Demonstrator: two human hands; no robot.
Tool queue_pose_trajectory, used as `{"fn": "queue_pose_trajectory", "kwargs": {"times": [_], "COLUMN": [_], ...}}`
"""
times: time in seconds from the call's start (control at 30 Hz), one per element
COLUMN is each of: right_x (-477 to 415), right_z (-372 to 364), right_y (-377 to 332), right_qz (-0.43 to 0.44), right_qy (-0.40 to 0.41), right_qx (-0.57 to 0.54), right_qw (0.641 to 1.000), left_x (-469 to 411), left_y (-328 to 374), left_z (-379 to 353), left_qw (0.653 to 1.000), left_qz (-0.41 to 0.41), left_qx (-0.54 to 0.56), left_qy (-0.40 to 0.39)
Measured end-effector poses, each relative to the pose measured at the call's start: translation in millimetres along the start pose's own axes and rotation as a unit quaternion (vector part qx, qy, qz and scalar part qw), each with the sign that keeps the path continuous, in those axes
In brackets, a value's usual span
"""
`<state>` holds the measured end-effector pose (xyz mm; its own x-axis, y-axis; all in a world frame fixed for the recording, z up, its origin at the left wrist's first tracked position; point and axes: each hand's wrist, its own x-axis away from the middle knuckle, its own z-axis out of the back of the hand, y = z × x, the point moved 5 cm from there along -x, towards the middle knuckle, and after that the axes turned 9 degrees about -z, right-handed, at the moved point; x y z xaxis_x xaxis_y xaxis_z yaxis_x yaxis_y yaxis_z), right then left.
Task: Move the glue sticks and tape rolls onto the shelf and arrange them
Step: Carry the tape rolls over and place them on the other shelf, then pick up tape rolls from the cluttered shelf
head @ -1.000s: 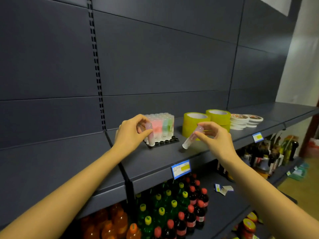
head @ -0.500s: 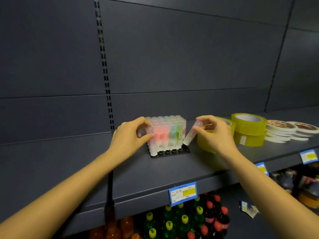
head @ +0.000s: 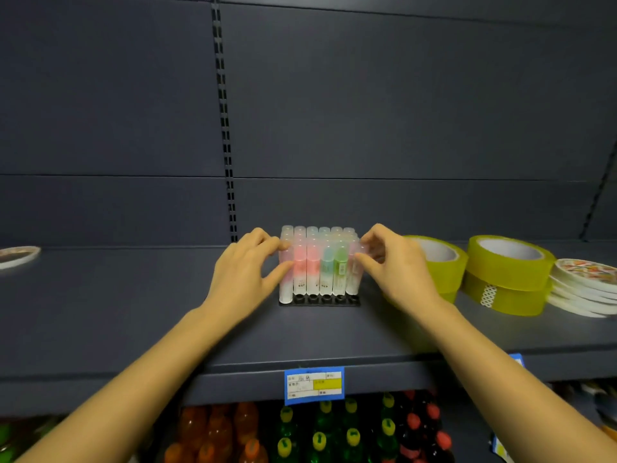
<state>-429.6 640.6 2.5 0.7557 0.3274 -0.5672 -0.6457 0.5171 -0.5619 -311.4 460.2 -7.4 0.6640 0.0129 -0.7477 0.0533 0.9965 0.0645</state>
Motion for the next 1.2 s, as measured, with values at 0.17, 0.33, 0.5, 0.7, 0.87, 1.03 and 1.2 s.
{"fn": "queue_pose_trajectory", "kwargs": {"times": [0.17,0.33,0.5,0.7,0.87,1.03,1.2], "right_x": [-9.2,-18.7,-19.5,11.5,47.1,81.9,110.6], "right_z": [-0.4,3.9,9.6,-38.6,-107.0,-168.9,-225.0], "right_y": [-10.0,-17.1,-42.4,-116.6,-191.1,-269.3,-344.5], "right_qz": [0.028,0.027,0.091,0.219,0.295,0.320,0.307], "right_qy": [-0.035,-0.052,-0.009,-0.092,-0.189,-0.263,-0.301], "right_qx": [0.079,0.154,0.242,0.026,-0.002,-0.014,-0.028], "right_qw": [0.996,0.986,0.966,0.971,0.937,0.910,0.902], "left_x": [3.7,3.8,6.3,66.8,141.0,206.0,255.9], "left_y": [2.1,6.4,2.2,-46.6,-96.7,-138.3,-183.3], "left_z": [-0.1,-1.0,9.7,70.3,148.1,217.5,280.4], "left_qw": [0.999,0.997,0.993,0.969,0.927,0.897,0.884], "left_qz": [0.011,0.029,0.071,0.227,0.318,0.370,0.382], "left_qx": [-0.045,-0.065,-0.023,-0.082,-0.190,-0.236,-0.261], "left_qy": [-0.010,-0.035,-0.092,-0.062,-0.060,-0.057,-0.061]}}
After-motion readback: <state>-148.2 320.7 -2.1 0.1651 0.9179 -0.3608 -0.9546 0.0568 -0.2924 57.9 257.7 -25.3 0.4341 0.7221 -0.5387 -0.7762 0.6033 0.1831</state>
